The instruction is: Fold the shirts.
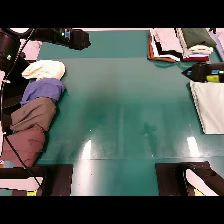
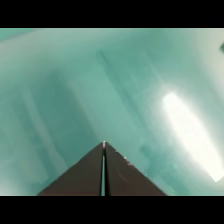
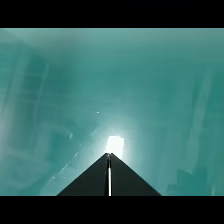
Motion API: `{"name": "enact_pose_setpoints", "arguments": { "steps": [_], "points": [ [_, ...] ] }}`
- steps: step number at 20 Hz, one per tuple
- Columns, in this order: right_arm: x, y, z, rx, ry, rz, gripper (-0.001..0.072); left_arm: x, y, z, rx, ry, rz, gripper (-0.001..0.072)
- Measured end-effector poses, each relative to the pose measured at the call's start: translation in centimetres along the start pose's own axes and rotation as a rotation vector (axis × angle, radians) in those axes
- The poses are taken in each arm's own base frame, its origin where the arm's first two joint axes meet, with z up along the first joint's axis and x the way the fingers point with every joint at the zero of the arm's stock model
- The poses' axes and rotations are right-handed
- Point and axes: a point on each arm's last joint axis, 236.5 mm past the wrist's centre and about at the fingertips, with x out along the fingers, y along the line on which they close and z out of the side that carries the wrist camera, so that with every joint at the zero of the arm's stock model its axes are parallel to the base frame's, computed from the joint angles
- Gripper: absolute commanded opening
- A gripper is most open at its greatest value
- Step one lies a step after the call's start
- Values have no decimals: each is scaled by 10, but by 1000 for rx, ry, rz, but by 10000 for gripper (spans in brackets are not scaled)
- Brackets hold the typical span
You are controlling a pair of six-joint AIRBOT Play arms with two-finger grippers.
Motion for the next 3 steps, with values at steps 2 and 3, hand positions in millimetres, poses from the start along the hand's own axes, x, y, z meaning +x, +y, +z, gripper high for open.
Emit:
{"name": "enact_pose_setpoints", "arguments": {
  "steps": [2,3],
  "points": [
    [4,15,-3,-30,9,30,17,0,1,7,0,-30,3,25],
    [5,21,-4,-39,13,41,17,0,1,11,0,-45,5,25]
  ]
}}
